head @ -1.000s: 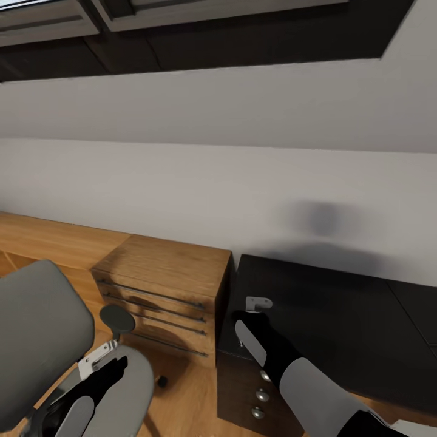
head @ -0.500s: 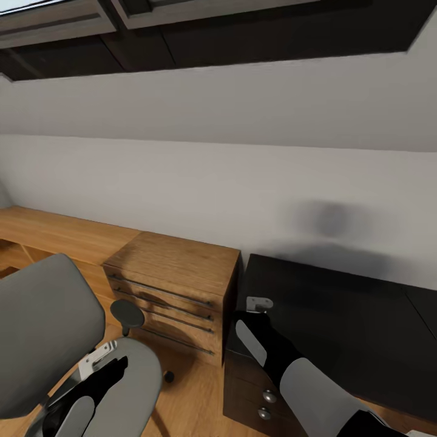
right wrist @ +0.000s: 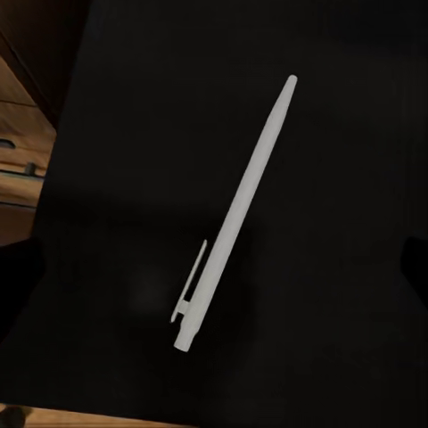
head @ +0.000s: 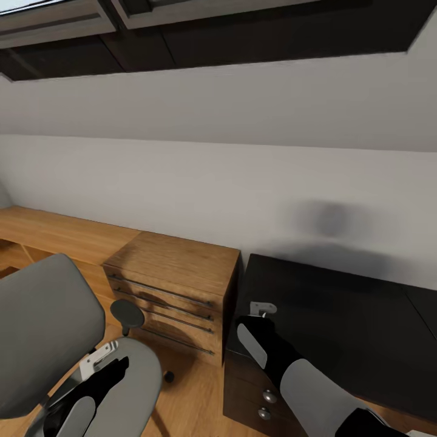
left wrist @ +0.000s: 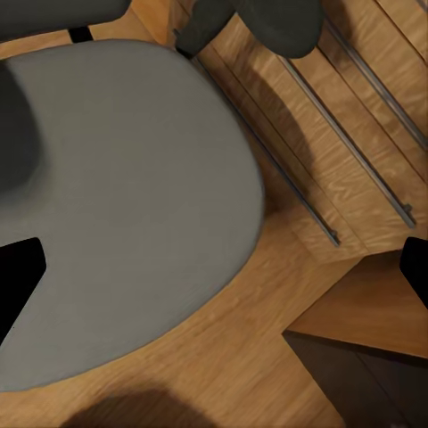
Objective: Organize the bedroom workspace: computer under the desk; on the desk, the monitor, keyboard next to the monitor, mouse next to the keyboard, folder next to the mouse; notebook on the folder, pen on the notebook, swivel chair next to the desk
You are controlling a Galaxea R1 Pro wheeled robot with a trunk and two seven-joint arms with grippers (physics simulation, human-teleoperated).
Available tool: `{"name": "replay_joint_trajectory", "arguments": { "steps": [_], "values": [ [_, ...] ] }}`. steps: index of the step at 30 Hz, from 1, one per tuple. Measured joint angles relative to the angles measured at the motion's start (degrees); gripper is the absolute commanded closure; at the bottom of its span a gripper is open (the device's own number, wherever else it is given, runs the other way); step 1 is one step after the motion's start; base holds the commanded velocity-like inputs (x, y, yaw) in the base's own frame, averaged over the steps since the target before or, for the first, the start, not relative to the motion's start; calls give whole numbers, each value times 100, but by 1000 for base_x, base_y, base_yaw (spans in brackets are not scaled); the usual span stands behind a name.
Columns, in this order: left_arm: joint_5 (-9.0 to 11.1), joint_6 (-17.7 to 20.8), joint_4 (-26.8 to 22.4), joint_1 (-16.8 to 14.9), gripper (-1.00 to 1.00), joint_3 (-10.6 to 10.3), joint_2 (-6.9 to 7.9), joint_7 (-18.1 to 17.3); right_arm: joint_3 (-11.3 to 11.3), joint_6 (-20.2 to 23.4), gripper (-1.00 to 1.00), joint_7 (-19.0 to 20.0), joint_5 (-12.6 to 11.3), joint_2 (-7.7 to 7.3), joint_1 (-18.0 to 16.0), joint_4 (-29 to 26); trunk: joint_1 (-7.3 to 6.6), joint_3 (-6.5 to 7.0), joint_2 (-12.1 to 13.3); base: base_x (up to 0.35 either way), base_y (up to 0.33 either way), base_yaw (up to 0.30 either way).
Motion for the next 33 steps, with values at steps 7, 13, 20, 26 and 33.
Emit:
{"name": "replay_joint_trajectory", "arguments": {
  "steps": [7, 13, 20, 26, 33],
  "values": [
    [4, 1, 0, 2, -100, -9, -5, 0, 0, 0, -100, -2, 0, 0, 0, 13, 131, -107, -239, 0, 0, 0],
    [1, 2, 0, 2, -100, -12, -102, 0, 0, 0, -100, -2, 5, 0, -1, 7, 263, -215, -480, 0, 0, 0],
    [0, 2, 0, -1, -100, -15, -116, 0, 0, 0, -100, 2, 8, 0, 0, 7, 417, -341, -761, 0, 0, 0],
    [0, 2, 0, -1, -100, -15, -117, 0, 0, 0, -100, 0, 8, 0, 0, 7, 549, -449, -1002, 0, 0, 0],
    [0, 2, 0, -1, -100, -15, -118, 0, 0, 0, -100, 1, 8, 0, -1, 7, 703, -575, -1283, 0, 0, 0]
  ]
}}
